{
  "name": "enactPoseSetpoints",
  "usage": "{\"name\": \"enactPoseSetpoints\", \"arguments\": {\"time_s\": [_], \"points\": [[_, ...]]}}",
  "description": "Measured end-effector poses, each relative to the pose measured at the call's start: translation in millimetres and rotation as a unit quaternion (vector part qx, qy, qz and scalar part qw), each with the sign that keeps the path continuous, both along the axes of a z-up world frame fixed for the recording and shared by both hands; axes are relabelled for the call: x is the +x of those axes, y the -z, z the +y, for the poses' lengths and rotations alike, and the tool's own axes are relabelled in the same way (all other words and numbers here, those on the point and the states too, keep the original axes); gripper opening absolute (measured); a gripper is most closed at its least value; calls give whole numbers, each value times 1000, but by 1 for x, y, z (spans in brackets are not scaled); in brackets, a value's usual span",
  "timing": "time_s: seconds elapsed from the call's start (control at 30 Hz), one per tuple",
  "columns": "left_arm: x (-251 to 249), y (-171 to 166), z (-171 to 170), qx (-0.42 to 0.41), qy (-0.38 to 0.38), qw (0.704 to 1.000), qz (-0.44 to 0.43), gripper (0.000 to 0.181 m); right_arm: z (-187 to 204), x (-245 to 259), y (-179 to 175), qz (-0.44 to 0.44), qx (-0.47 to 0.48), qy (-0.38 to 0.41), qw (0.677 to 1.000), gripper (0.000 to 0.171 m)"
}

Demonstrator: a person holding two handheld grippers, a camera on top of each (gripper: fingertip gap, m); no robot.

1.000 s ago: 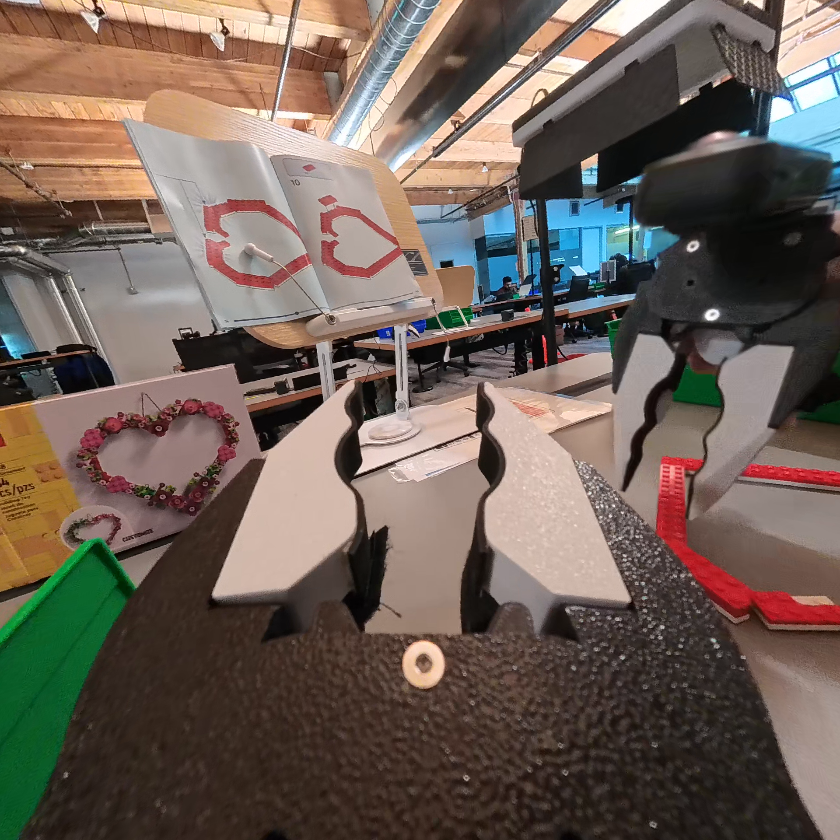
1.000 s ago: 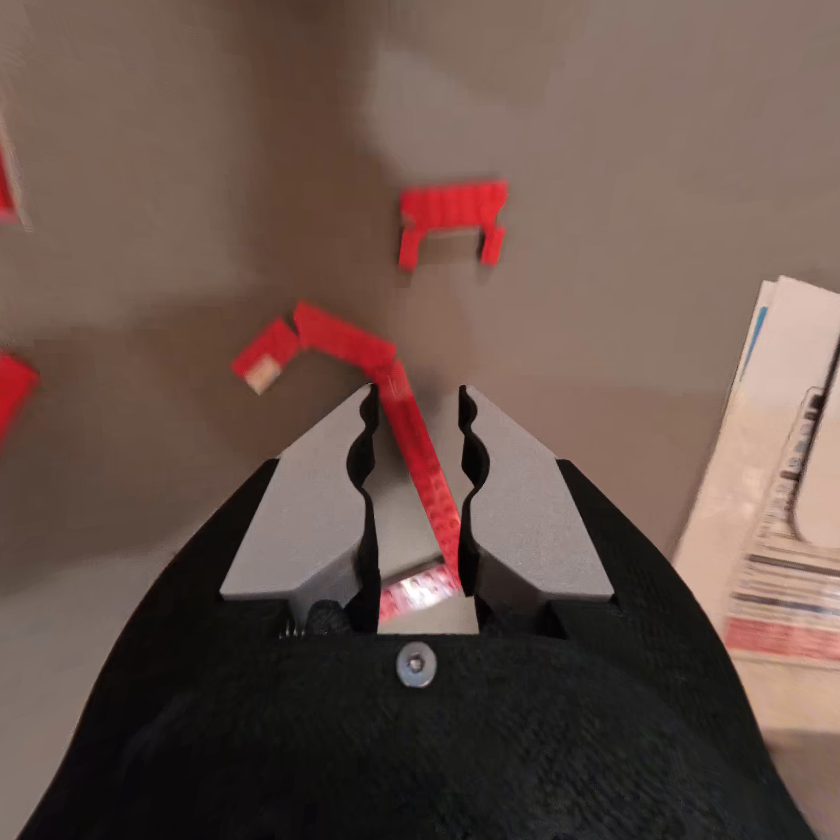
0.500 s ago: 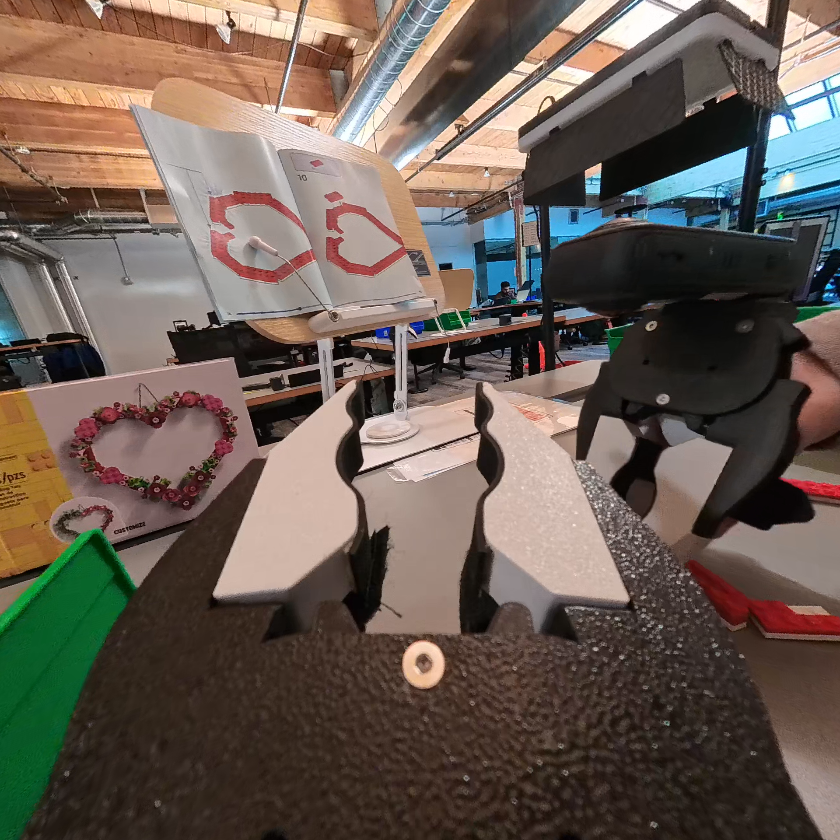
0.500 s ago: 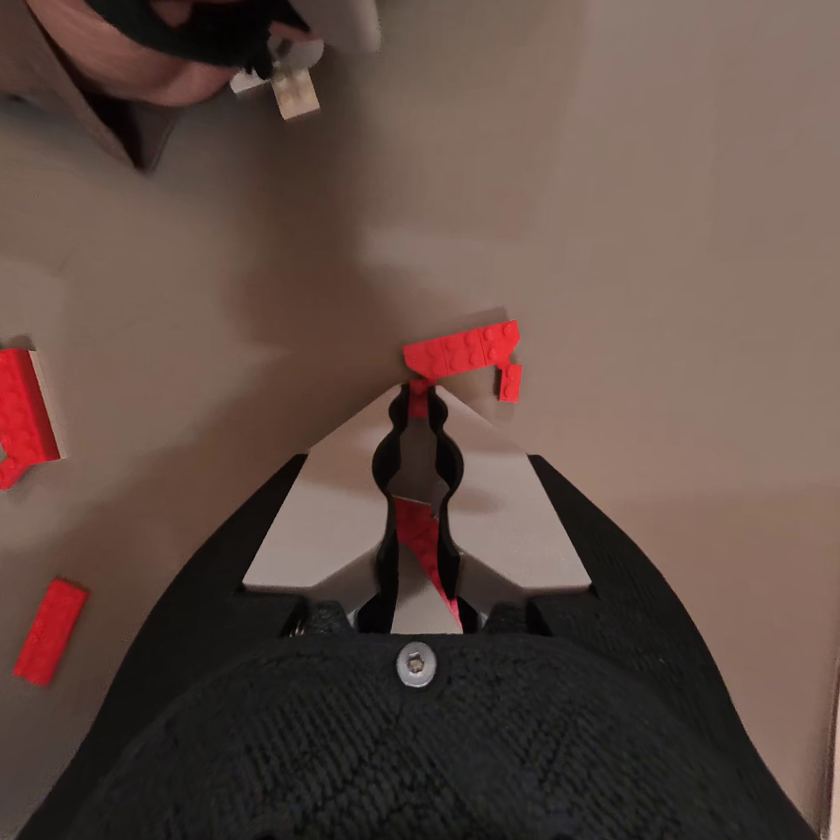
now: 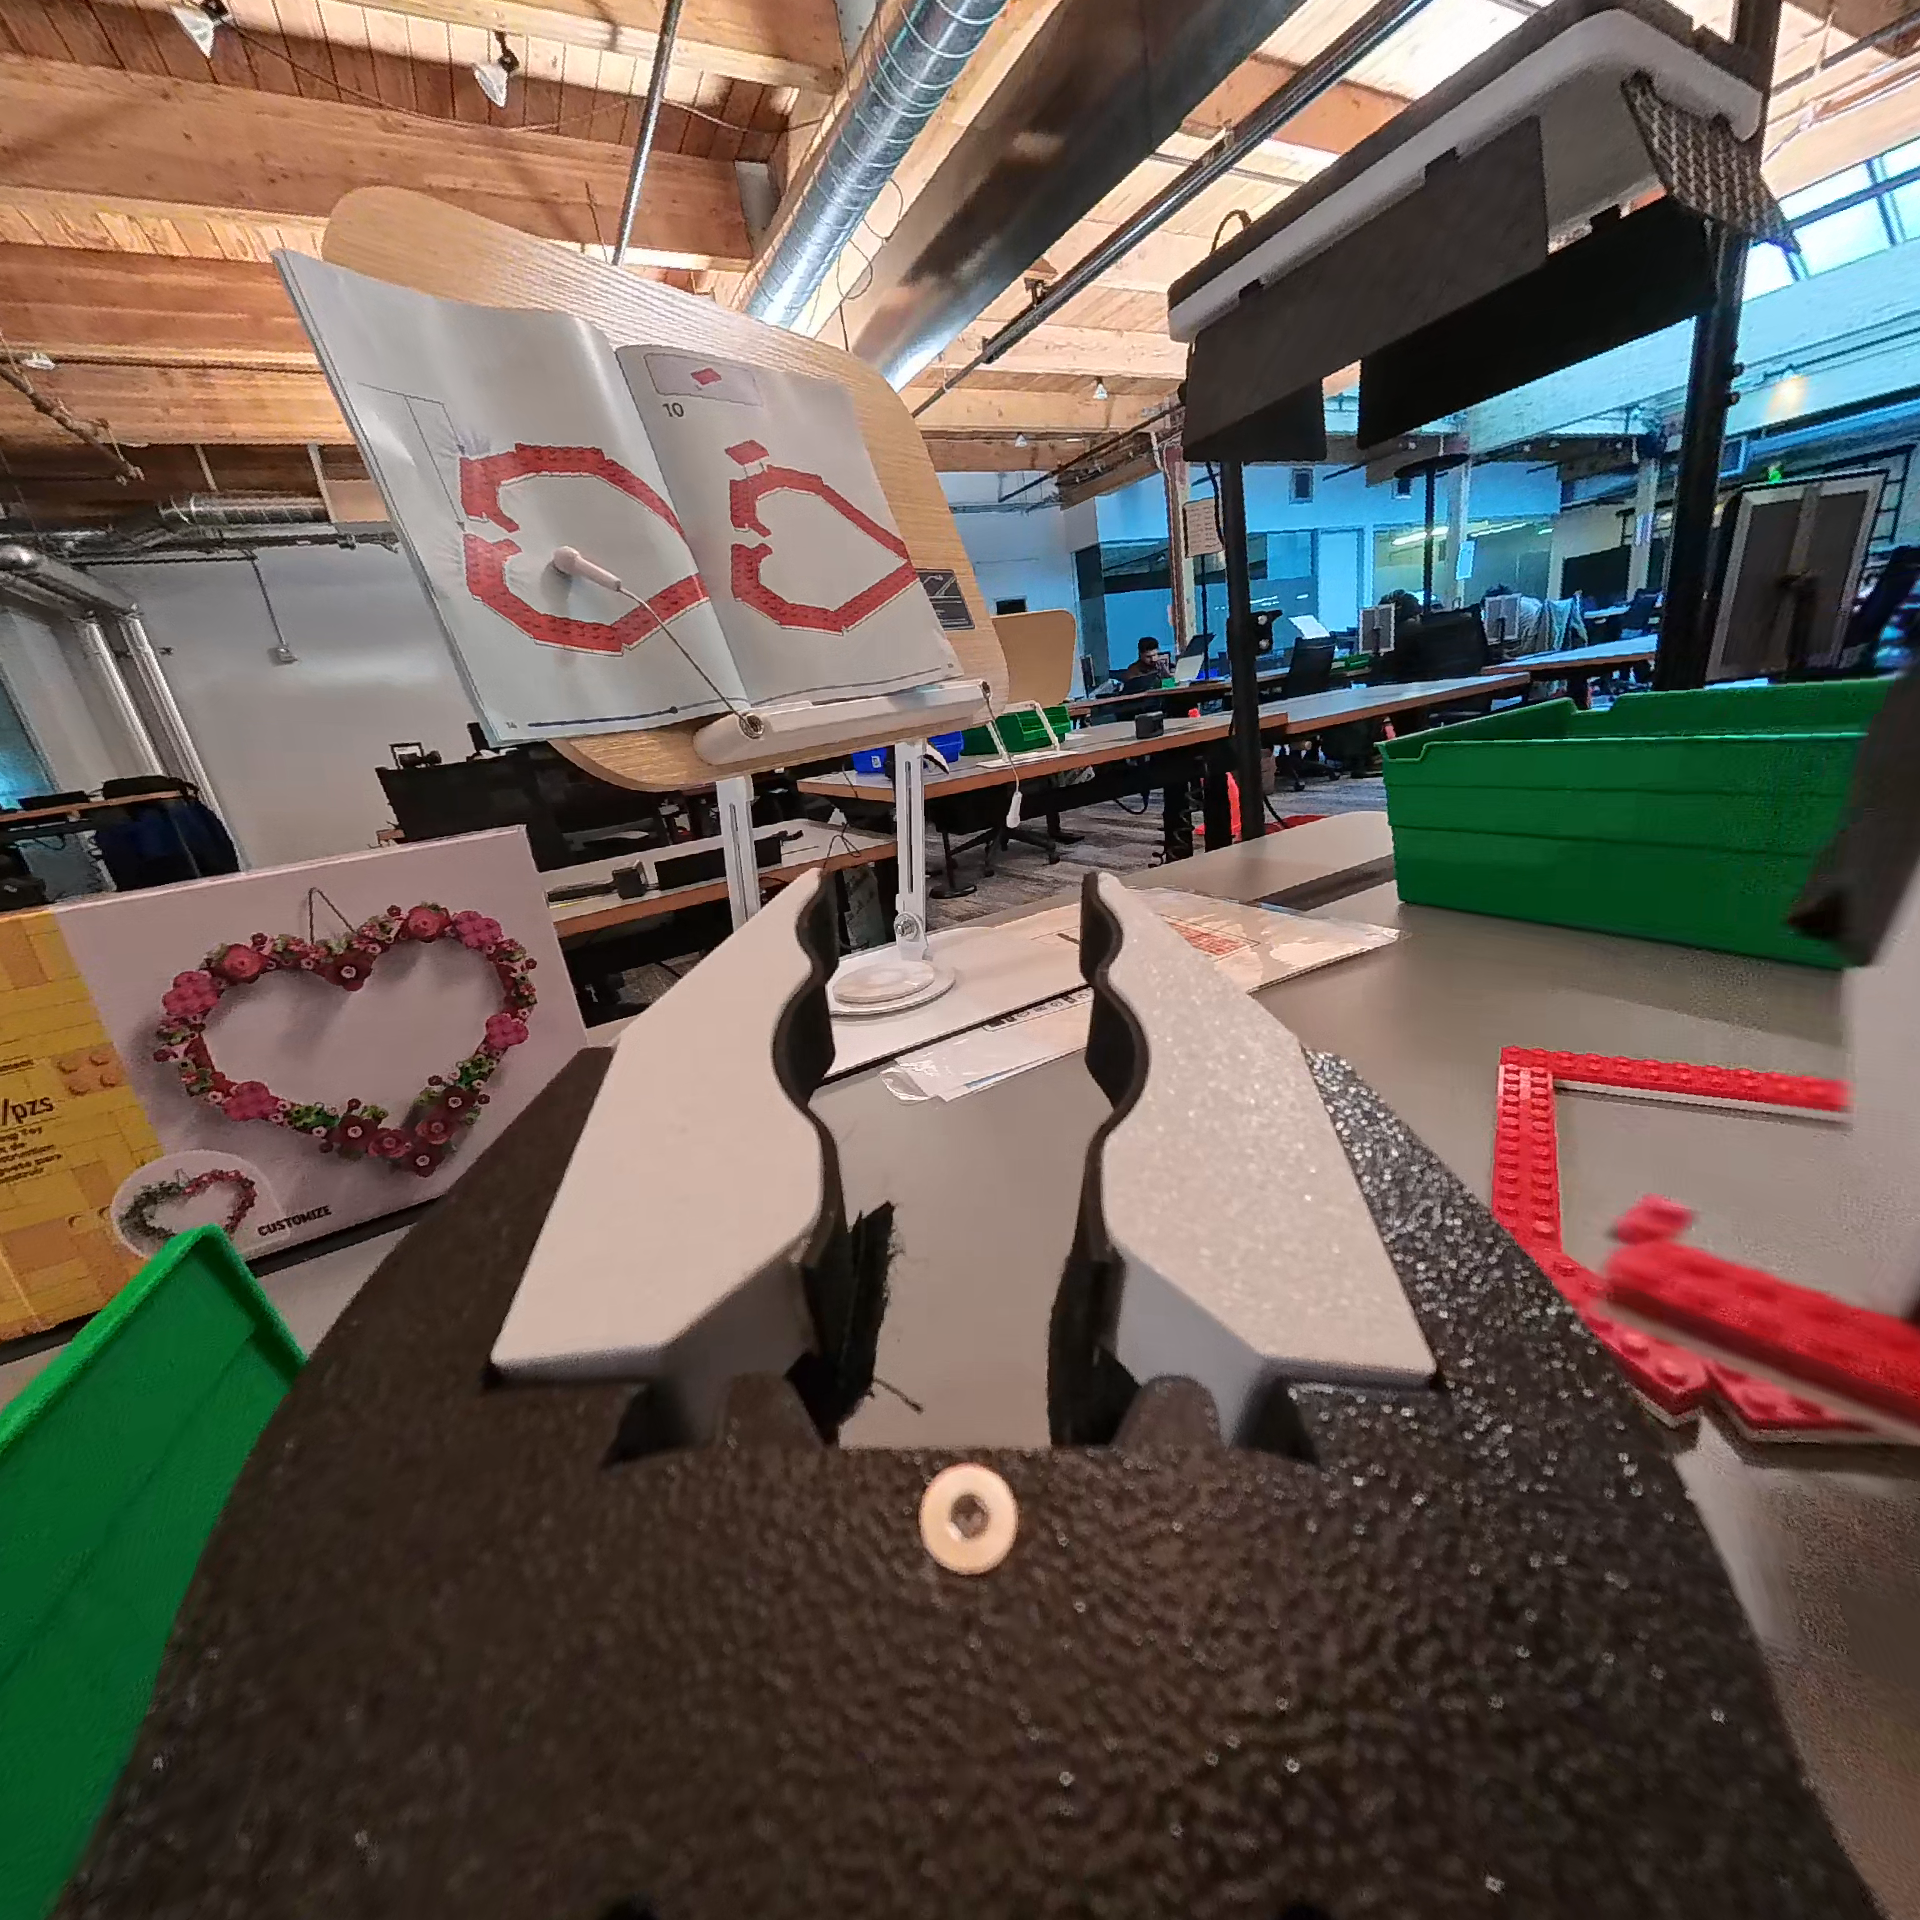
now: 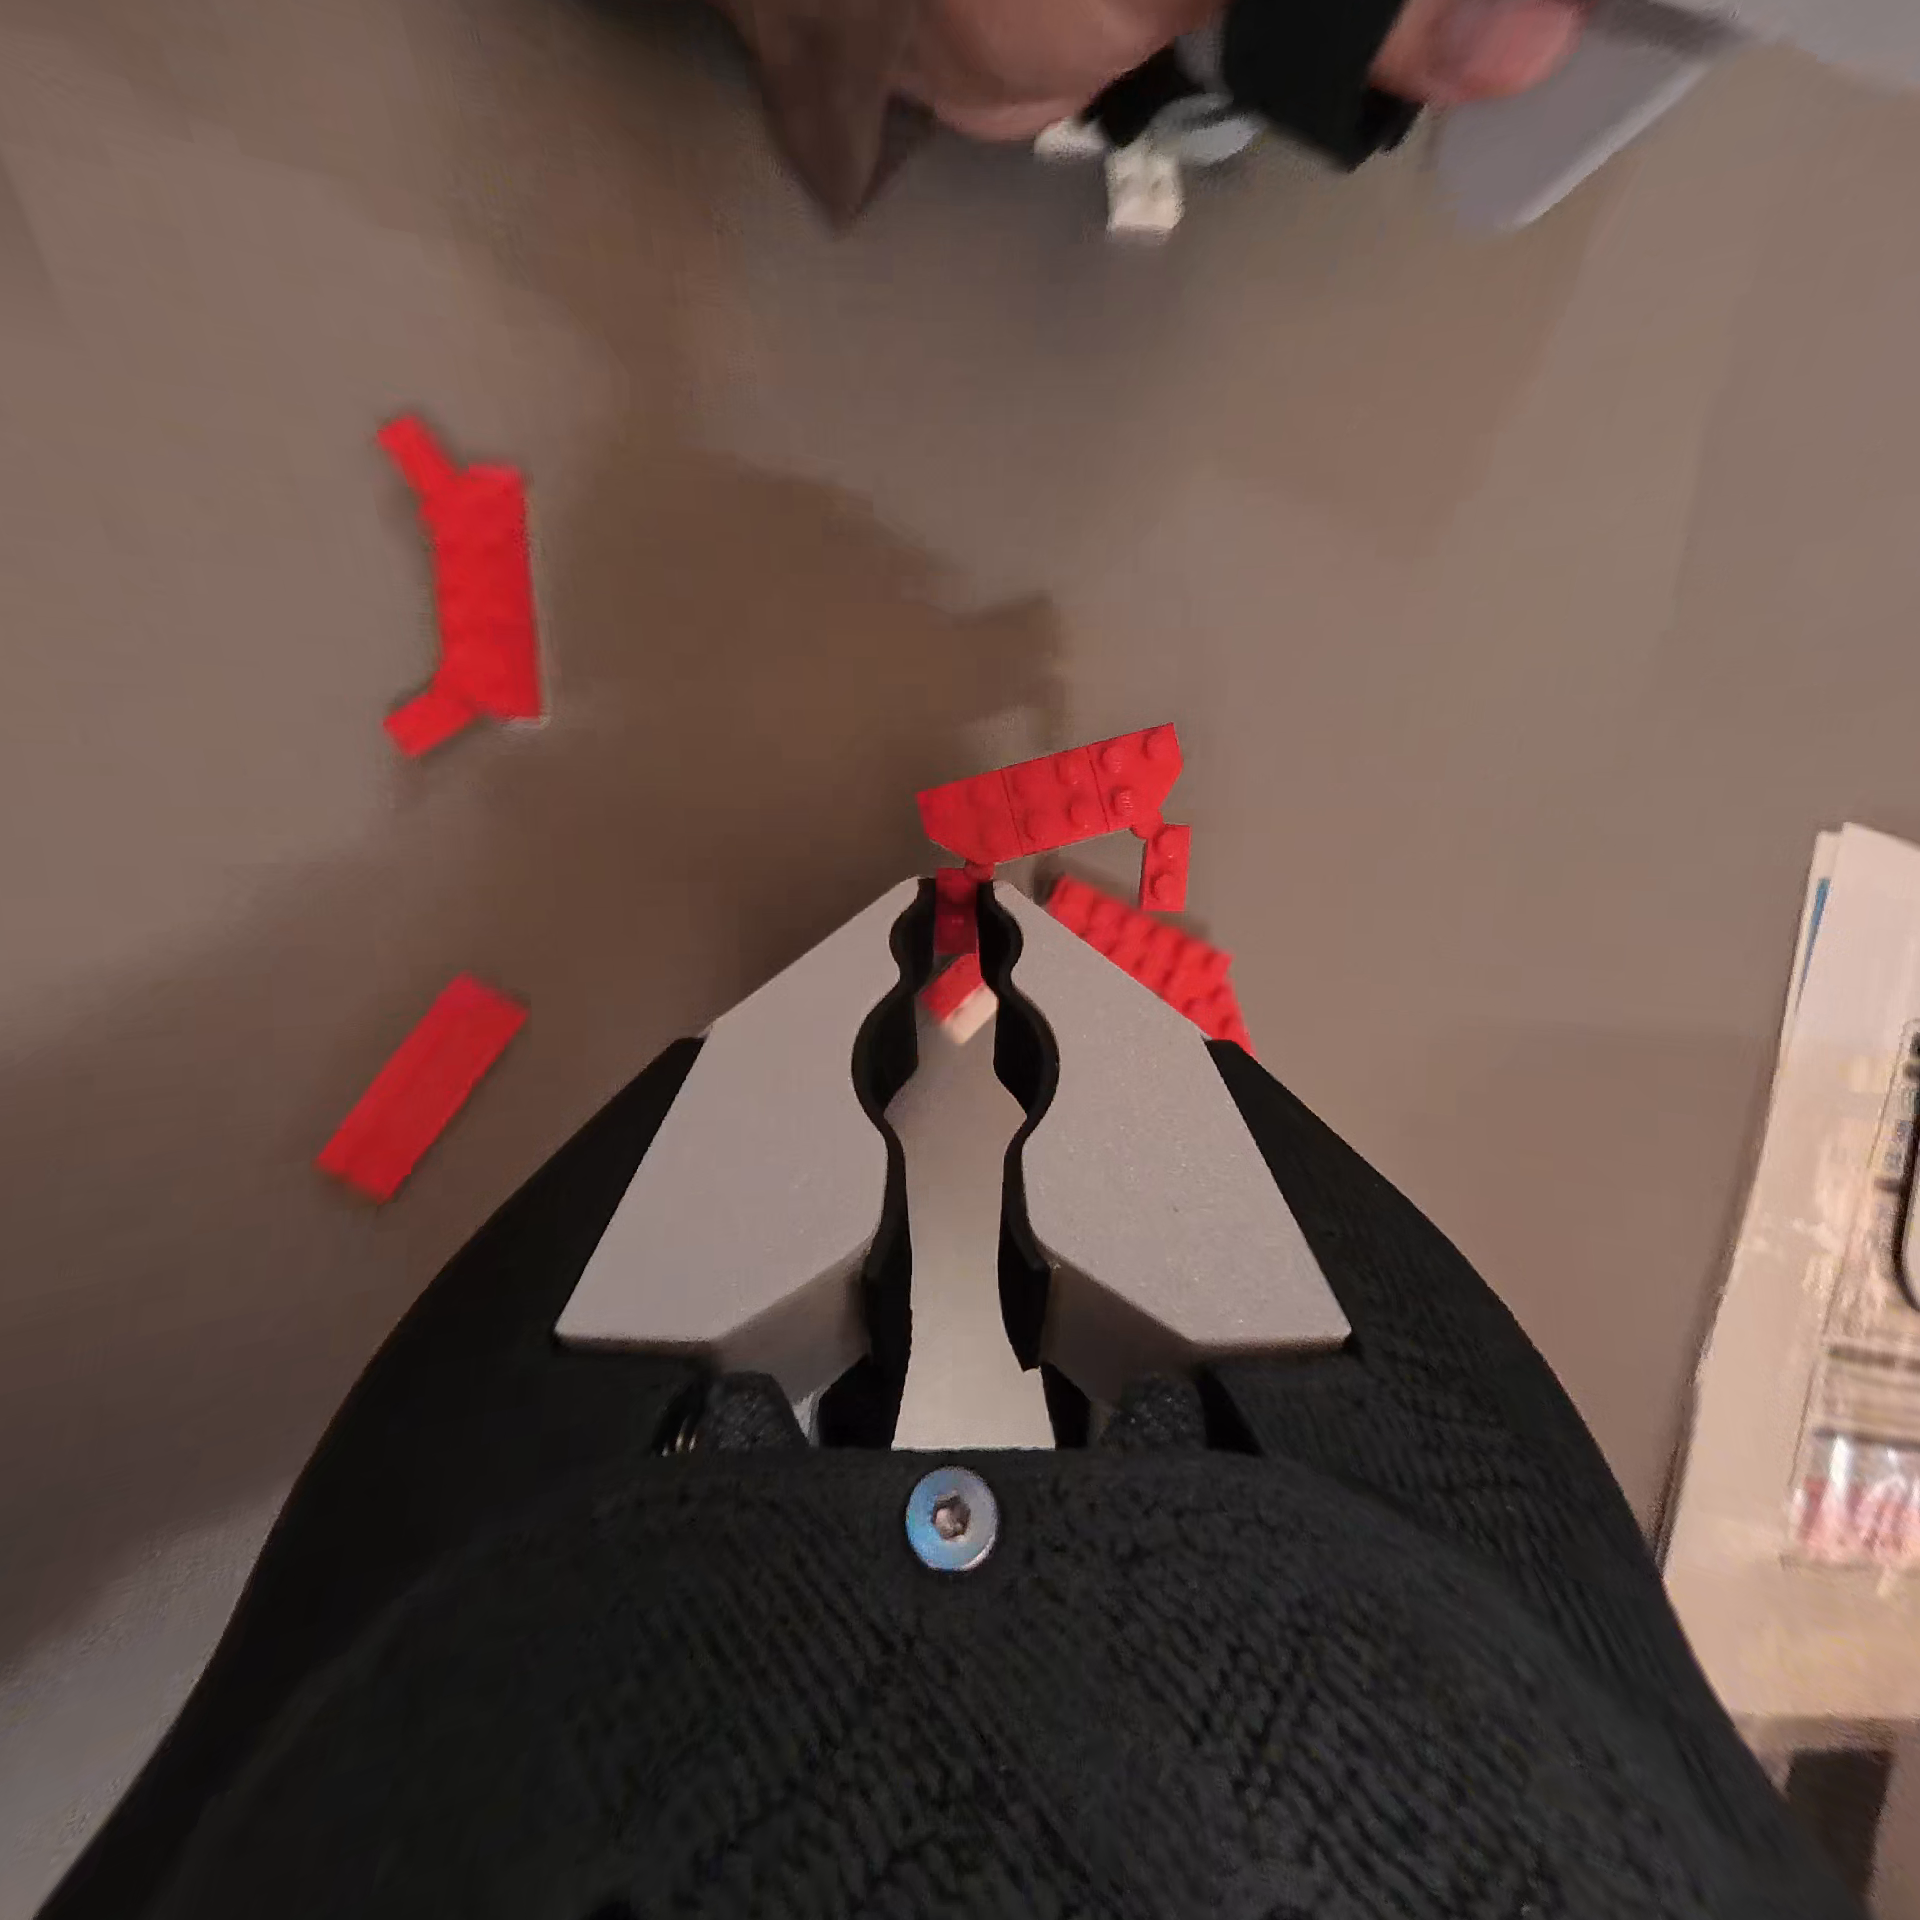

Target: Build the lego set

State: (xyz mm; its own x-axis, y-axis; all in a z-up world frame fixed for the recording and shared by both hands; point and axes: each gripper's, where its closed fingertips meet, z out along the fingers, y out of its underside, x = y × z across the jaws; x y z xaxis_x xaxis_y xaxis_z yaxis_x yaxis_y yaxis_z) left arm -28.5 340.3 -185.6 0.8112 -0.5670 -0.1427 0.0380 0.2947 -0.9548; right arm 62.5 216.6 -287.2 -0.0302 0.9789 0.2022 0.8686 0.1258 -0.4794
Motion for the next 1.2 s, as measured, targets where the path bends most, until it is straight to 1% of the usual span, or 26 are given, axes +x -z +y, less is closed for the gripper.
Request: {"name": "enactPoseSetpoints", "arguments": {"time_s": [0.13, 0.23, 0.37, 0.53, 0.57, 0.6, 0.73, 0.83, 1.03, 1.1, 1.13, 1.2], "points": [[1, 1, -1, 0, 2, 1000, 4, 45, -30, 32, 8, -25, -20, -8, 999, 6], [3, 1, -2, 2, 3, 1000, 10, 44, -44, 49, 19, -38, -40, -10, 998, 6], [6, 3, -3, -1, 8, 1000, 16, 44, -48, 61, 28, -47, -49, -8, 998, 7], [9, 4, -6, 2, 13, 1000, 25, 44, -40, 69, 36, -54, -45, -4, 997, 7], [10, 4, -6, 2, 13, 1000, 27, 44, -39, 69, 36, -50, -51, 4, 997, 9], [10, 5, -6, 1, 14, 1000, 28, 44, -39, 70, 36, -48, -60, 14, 997, 15], [11, 5, -6, 1, 14, 999, 29, 44, -35, 80, 34, -51, -60, 65, 995, 21], [11, 6, -5, 0, 14, 999, 32, 44, -40, 91, 33, -57, -79, 102, 990, 29], [14, 7, -6, 1, 17, 999, 39, 44, -46, 80, 27, -15, -88, 140, 986, 34], [14, 7, -6, 2, 18, 999, 39, 43, -34, 74, 25, 10, -85, 212, 973, 40], [14, 7, -6, 1, 18, 999, 39, 43, -30, 68, 23, 32, -94, 251, 963, 49], [14, 7, -6, 2, 19, 999, 40, 43, -27, 57, 20, 69, -103, 302, 945, 53]]}}
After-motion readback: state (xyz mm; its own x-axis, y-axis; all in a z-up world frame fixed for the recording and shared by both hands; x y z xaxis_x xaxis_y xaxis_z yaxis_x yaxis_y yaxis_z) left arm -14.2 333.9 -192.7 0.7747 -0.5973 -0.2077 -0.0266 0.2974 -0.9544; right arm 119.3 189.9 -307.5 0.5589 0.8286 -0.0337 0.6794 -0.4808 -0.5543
